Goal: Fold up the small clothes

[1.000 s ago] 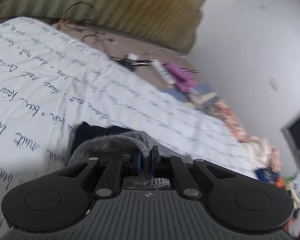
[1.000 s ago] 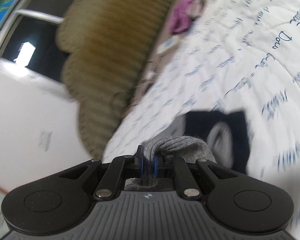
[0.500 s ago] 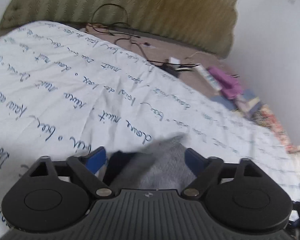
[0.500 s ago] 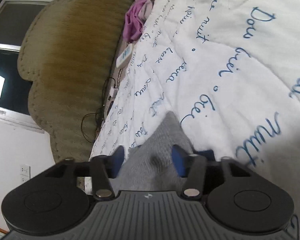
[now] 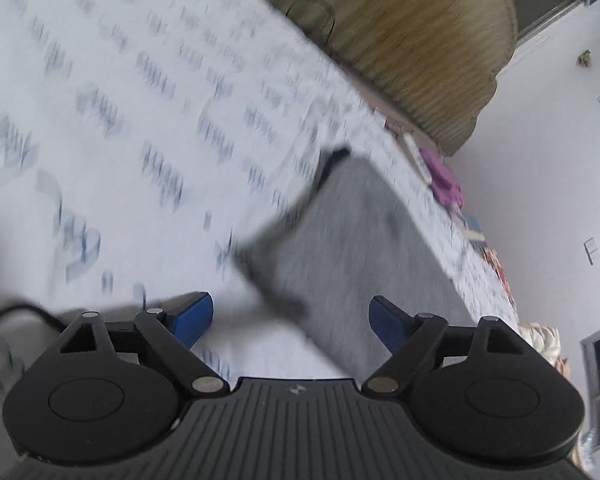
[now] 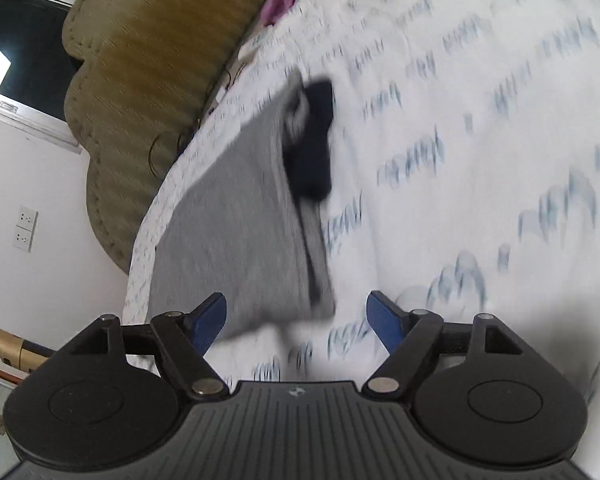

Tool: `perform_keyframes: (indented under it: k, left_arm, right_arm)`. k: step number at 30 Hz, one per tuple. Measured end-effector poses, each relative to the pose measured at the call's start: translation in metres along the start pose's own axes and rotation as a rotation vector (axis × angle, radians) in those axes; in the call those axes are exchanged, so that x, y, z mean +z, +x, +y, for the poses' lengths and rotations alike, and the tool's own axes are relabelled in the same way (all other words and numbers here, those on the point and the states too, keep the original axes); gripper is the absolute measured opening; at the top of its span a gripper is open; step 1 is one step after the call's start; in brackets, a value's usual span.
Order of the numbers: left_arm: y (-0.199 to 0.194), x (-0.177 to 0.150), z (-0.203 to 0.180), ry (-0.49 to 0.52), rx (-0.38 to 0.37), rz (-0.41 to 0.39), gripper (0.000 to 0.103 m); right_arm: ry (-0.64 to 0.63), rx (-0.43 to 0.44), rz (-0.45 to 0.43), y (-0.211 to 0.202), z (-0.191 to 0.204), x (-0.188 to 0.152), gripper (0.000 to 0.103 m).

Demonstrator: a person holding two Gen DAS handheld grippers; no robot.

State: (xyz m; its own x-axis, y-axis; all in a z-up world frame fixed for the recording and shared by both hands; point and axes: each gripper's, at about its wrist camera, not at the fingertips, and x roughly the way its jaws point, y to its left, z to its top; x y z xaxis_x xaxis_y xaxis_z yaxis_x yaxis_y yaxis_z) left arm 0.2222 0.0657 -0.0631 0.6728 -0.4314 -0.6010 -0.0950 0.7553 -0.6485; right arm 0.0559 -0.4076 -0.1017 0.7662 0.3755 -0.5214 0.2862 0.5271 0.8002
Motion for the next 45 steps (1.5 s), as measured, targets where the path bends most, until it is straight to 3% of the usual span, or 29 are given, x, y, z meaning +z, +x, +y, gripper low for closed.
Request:
perform_keyframes:
  k: [1,3,6,10,11,13,14,15,17,18,20,28,33,39,42,45]
  left_arm:
    - [0.000,-0.004,-0.001,0.008,0.002,-0.021,0.088]
    - [0.007,-0.005,-0.006,0.015,-0.006,-0.043,0.103]
    - [0.021,-0.007,-0.018,-0.006,0.028,-0.097,0.102]
    - [0.036,-0.010,-0.040,0.048,0.039,-0.056,0.094]
    - [0.039,-0.009,-0.042,0.047,0.038,-0.042,0.085]
    - [0.043,-0.006,-0.038,0.009,0.016,-0.009,0.062]
    - [0.045,-0.005,-0.032,-0.034,-0.002,0.011,0.021]
    - [0.050,-0.003,-0.025,-0.089,-0.025,0.056,0.007]
    - [0.058,-0.003,-0.015,-0.151,-0.024,0.086,0.005]
    - [0.058,-0.003,-0.017,-0.124,-0.016,0.075,0.005]
    - [0.053,-0.002,-0.024,-0.083,-0.003,0.060,0.004]
    - [-0.002,0.015,-0.064,0.063,-0.095,-0.022,0.004]
    - [-0.050,0.008,-0.082,0.137,-0.163,-0.039,0.004]
    - [-0.118,-0.040,-0.065,0.229,-0.204,0.012,0.004]
    - [-0.132,-0.078,-0.038,0.240,-0.162,0.073,0.004]
    - [-0.117,-0.109,-0.009,0.242,-0.071,0.143,0.005]
  right_arm:
    - [0.010,0.010,-0.011,0.001,0.002,-0.004,0.078]
    - [0.057,0.063,-0.028,0.009,0.005,-0.005,0.078]
    - [0.168,0.124,-0.053,0.034,0.007,0.003,0.078]
    - [0.147,0.091,-0.120,0.058,0.022,0.011,0.077]
    - [0.150,0.088,-0.124,0.060,0.023,0.012,0.075]
    - [0.156,0.086,-0.128,0.061,0.023,0.013,0.062]
    - [0.160,0.076,-0.129,0.061,0.021,0.013,0.045]
    - [0.170,0.070,-0.134,0.060,0.017,0.011,0.027]
    - [0.188,0.070,-0.132,0.062,0.009,0.010,0.016]
    - [0.191,0.064,-0.132,0.064,0.006,0.009,0.009]
    - [0.179,0.054,-0.143,0.063,0.005,0.008,0.007]
    - [0.107,0.127,-0.231,0.027,0.040,0.032,0.006]
    - [0.059,0.194,-0.244,-0.004,0.057,0.035,0.006]
    - [0.017,0.245,-0.203,-0.064,0.047,-0.001,0.006]
    - [0.068,0.252,-0.175,-0.090,0.020,-0.031,0.006]
    - [0.124,0.208,-0.141,-0.094,-0.009,-0.061,0.006]
